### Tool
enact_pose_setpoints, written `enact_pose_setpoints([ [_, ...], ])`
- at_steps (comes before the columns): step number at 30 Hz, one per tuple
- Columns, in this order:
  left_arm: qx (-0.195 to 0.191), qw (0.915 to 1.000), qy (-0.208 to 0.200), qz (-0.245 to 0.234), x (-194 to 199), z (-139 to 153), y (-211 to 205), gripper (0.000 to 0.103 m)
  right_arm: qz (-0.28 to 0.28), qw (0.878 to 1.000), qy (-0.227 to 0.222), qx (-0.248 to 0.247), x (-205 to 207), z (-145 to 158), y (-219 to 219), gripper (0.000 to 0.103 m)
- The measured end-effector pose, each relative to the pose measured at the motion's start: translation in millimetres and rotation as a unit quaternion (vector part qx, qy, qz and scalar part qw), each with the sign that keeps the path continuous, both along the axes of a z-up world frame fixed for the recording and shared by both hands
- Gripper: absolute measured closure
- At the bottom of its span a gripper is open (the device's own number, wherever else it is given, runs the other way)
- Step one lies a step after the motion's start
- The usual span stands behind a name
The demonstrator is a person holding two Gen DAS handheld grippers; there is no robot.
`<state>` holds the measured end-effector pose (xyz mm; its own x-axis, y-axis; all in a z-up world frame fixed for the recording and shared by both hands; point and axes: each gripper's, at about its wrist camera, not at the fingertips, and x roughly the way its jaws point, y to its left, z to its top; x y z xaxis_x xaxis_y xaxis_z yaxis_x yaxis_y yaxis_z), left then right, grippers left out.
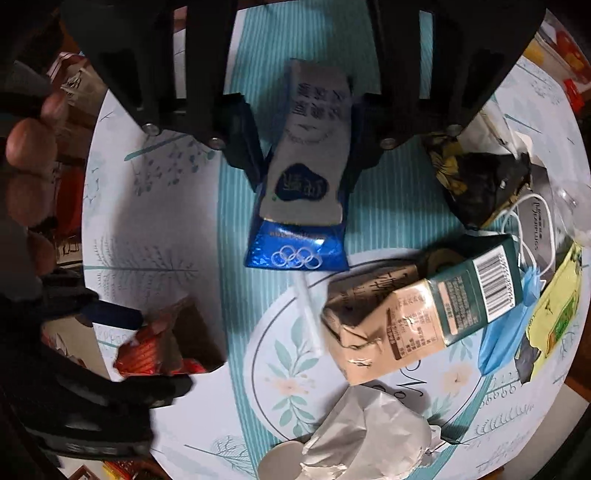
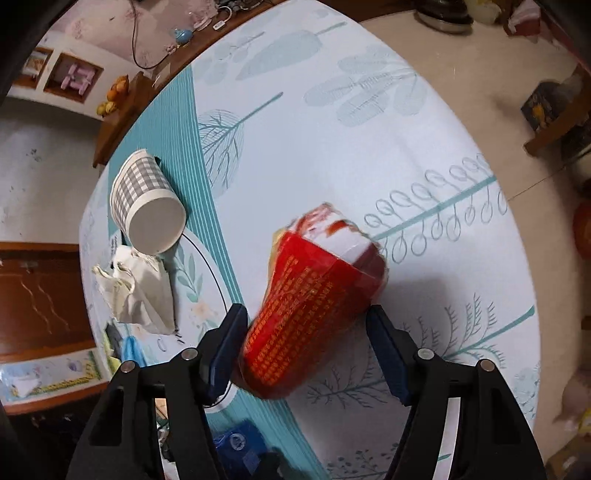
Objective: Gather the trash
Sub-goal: 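Grasp the blue yogurt carton with the left gripper while the right grasps the red box, then carry both items over the black bin and open both grippers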
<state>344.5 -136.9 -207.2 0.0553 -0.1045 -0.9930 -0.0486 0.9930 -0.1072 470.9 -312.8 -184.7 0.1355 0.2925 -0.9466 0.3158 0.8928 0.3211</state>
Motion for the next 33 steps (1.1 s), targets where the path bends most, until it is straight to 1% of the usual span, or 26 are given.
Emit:
enact_pose_setpoints([
  [1, -0.005, 1.0000, 0.001, 0.002, -2.6, 0.0, -2.2, 0.075, 0.012, 1.000, -0.002, -0.001, 0.0, 0.1, 3.3, 0.051],
  [3, -0.005, 1.0000, -0.002, 0.008, -7.2, -0.1, -4.5, 0.077, 0.027, 1.000, -0.013, -0.004, -3.6, 1.9, 5.9, 0.062],
  [4, -0.005, 0.9999, -0.003, 0.009, -10.2, -0.1, -6.8, 0.081, 0.031, 0.999, -0.017, -0.002, -6.8, 2.6, 6.5, 0.063],
  [6, -0.010, 0.9998, -0.006, 0.015, -17.0, -0.1, -6.9, 0.081, 0.040, 0.999, -0.024, 0.009, -15.8, 4.8, 4.5, 0.071],
  [9, -0.021, 0.9993, -0.013, 0.027, -30.7, 7.3, -2.8, 0.081, 0.053, 0.998, -0.036, 0.024, -29.0, 9.4, 1.7, 0.076],
  [13, -0.042, 0.9981, -0.027, 0.036, -45.5, 24.0, 5.3, 0.081, 0.063, 0.996, -0.051, 0.043, -55.7, 19.9, -4.9, 0.078],
  [15, -0.051, 0.9972, -0.039, 0.037, -55.1, 36.4, 9.2, 0.081, 0.064, 0.994, -0.059, 0.060, -71.0, 29.5, -13.3, 0.078],
  [19, -0.064, 0.9952, -0.065, 0.036, -77.0, 64.8, 19.7, 0.081, 0.073, 0.990, -0.084, 0.083, -103.0, 54.2, -12.2, 0.079],
  [21, -0.069, 0.9942, -0.076, 0.034, -78.2, 76.9, 25.2, 0.081, 0.081, 0.988, -0.098, 0.091, -120.9, 70.0, -9.1, 0.079],
  [24, -0.075, 0.9923, -0.095, 0.026, -95.2, 101.4, 35.2, 0.081, 0.093, 0.984, -0.122, 0.094, -148.7, 94.0, 3.8, 0.079],
  [27, -0.080, 0.9900, -0.115, 0.014, -111.2, 127.5, 58.9, 0.081, 0.096, 0.980, -0.148, 0.094, -181.8, 118.9, 17.1, 0.079],
  [30, -0.086, 0.9874, -0.132, -0.001, -131.0, 148.4, 75.7, 0.081, 0.085, 0.977, -0.169, 0.093, -221.2, 141.0, 32.5, 0.079],
  [33, -0.085, 0.9848, -0.149, -0.028, -161.6, 168.6, 97.7, 0.081, 0.066, 0.975, -0.189, 0.092, -264.4, 155.6, 51.9, 0.079],
])
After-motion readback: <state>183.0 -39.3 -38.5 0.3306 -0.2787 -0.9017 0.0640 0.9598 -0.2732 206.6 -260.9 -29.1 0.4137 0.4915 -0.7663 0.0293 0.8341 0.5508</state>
